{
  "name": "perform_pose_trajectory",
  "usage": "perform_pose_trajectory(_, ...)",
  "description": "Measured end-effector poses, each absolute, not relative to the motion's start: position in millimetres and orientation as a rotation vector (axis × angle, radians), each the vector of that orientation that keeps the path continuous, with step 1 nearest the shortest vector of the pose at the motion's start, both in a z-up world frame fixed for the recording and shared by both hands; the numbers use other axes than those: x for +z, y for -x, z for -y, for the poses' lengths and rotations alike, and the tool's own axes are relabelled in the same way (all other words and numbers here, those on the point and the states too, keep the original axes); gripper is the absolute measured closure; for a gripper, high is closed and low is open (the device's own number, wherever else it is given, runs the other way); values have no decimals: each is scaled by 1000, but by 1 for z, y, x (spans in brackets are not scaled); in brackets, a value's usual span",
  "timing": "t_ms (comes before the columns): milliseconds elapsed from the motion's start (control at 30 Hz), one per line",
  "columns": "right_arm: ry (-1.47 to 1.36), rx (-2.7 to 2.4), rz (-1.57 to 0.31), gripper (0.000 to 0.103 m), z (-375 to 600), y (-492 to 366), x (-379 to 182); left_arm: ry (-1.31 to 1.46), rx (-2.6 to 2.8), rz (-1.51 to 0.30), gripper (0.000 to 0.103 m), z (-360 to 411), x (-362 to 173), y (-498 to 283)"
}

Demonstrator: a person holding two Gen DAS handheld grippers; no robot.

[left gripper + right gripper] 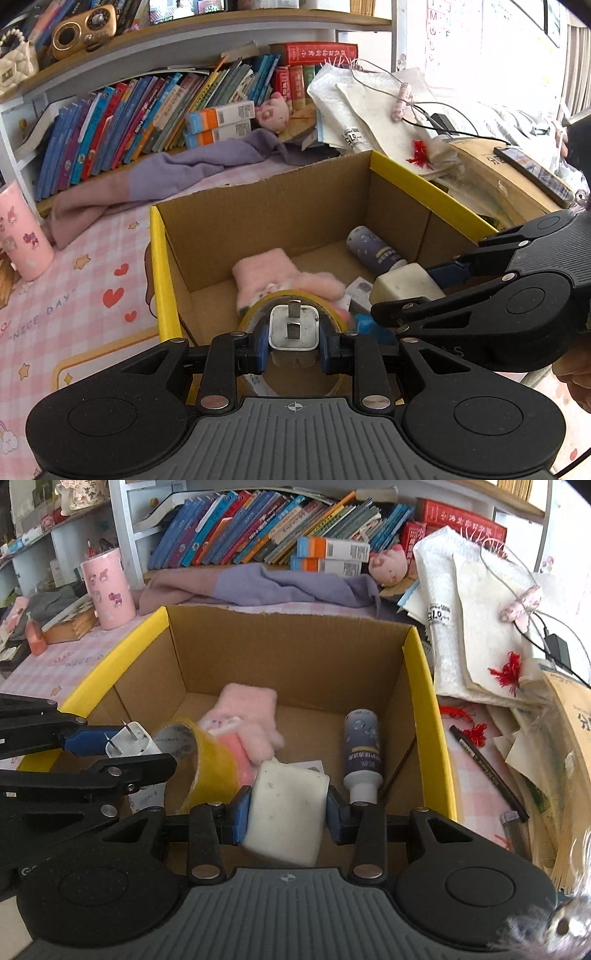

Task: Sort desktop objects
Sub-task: 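Lower the held plug and block into the yellow box, then open the left tool to drop the plug while the right tool releases the block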

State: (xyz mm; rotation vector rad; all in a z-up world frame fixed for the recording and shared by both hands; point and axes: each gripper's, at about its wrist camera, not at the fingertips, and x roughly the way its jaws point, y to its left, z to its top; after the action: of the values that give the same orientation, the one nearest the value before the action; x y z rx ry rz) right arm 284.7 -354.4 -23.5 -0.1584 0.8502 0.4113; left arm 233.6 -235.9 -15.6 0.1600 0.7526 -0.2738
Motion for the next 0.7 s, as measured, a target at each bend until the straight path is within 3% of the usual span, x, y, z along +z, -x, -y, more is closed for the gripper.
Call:
perform_pose_trajectory(267,140,420,-871,64,354,-289,-27,-157,-252,-749,75,238,-14,-233)
perform_pose_trajectory(433,142,415,-857,60,354,-286,-23,-141,-205,-695,58,233,-4,-221)
perform_pose_trajectory(700,139,409,-778,54,356,-267,-5,-102,-176,-624,40,223,16,-197)
